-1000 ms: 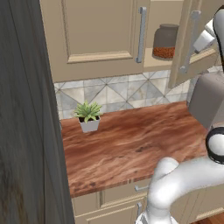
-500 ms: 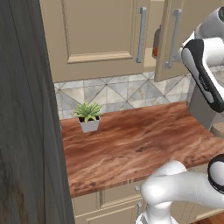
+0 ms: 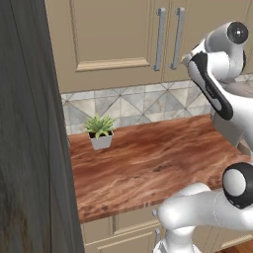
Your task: Pick the jar and jar from the dining table and place them in the open cabinet. Close the cabinet after placing the objects.
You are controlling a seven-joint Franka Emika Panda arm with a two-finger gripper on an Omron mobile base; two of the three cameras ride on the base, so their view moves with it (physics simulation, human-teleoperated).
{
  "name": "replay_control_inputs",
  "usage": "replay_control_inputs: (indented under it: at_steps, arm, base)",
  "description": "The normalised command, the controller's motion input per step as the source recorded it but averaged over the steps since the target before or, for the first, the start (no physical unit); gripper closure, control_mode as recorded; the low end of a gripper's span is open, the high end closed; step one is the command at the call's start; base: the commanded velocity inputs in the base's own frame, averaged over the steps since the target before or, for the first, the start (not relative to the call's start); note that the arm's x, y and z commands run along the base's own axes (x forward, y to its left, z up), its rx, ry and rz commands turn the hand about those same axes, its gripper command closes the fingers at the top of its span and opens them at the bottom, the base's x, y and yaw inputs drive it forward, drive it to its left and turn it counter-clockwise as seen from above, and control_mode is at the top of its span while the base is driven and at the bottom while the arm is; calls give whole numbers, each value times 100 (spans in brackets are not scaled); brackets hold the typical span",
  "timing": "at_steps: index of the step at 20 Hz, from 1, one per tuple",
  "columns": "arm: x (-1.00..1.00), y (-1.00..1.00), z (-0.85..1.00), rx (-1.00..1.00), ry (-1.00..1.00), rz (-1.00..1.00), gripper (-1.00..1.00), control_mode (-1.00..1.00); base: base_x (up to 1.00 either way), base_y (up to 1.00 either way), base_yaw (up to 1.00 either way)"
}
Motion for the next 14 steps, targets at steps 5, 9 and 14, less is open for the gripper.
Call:
replay_control_inputs:
  at_steps: [5, 9, 14]
  arm:
    - [62, 0, 0, -11, -3, 17, -100, -100]
    - [36, 0, 0, -12, -3, 14, -100, -100]
    - [25, 0, 0, -5, 0, 8, -100, -100]
  base:
    - [0, 0, 0]
    - [0, 0, 0]
    - [0, 0, 0]
